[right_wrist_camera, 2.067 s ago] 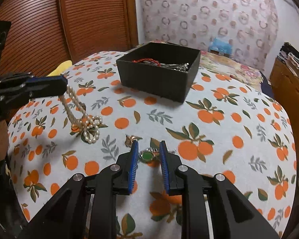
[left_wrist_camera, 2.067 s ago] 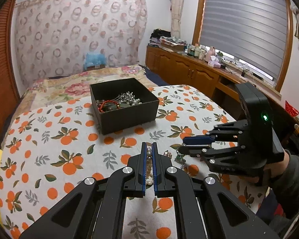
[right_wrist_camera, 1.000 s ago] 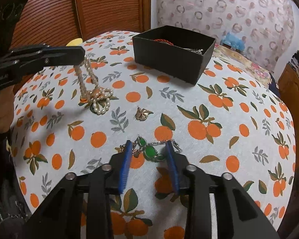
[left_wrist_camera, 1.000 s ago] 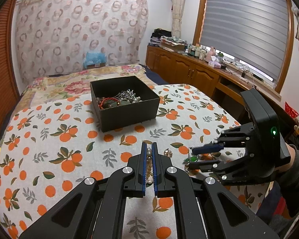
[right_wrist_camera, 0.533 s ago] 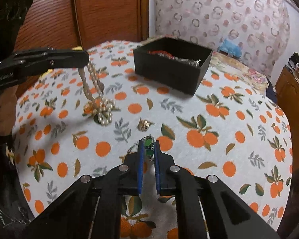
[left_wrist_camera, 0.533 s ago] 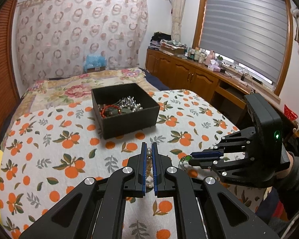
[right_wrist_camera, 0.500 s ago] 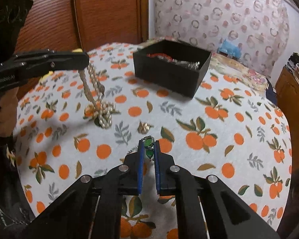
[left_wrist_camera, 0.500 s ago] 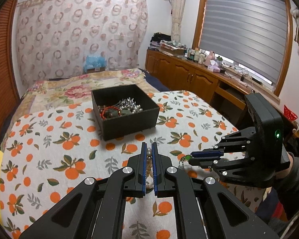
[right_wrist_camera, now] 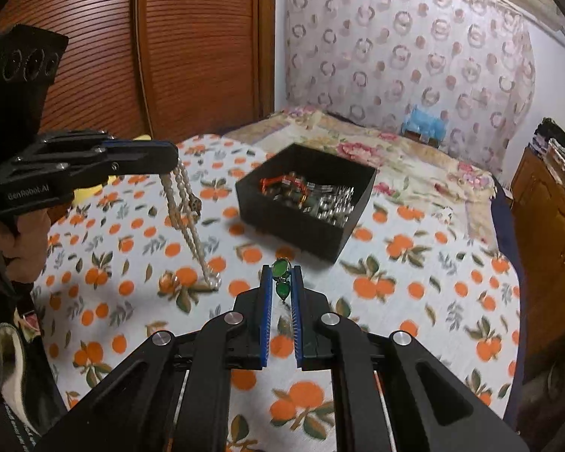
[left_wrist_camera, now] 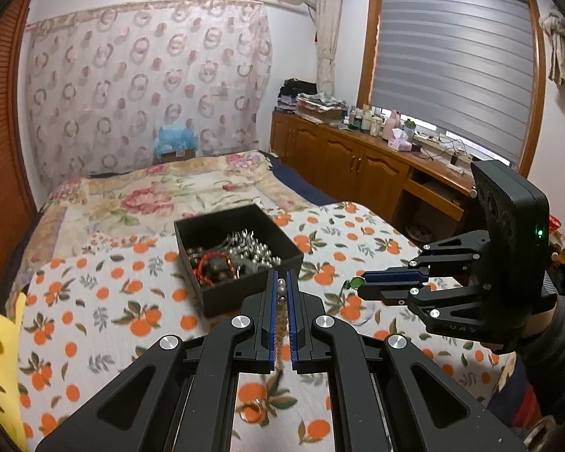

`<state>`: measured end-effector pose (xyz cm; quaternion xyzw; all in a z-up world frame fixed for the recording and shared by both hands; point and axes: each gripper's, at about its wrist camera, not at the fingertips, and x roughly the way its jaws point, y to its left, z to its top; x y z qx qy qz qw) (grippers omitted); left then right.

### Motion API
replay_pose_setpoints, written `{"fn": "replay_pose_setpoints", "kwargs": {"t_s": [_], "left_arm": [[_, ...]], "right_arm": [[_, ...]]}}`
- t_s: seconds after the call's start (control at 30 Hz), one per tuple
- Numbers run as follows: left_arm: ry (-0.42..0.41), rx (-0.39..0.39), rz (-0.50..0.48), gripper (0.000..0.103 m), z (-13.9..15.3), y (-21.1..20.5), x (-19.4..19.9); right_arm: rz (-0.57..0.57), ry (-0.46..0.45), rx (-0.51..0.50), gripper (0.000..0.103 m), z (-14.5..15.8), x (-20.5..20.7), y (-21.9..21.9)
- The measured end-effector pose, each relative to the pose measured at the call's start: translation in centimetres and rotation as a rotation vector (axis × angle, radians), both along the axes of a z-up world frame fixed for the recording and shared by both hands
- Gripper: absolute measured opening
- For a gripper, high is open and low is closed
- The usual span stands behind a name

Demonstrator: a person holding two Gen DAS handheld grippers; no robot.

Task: Organize jewelry
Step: 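Lift the pearl necklace toward the box with the left tool while the right carries the jade necklace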

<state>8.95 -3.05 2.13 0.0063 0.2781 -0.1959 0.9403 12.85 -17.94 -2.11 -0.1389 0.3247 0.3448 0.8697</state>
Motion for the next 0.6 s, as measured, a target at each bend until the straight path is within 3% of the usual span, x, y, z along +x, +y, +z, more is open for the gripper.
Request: {"fn": "replay_pose_setpoints", "kwargs": {"t_s": [0.6], "left_arm": [[-0.114,0.021,0.038,0.004,6.9,0.1,6.5]], "right_arm": [[0.005,-0.085,0.102,0.011,4.5,7.0,1.2]]}}
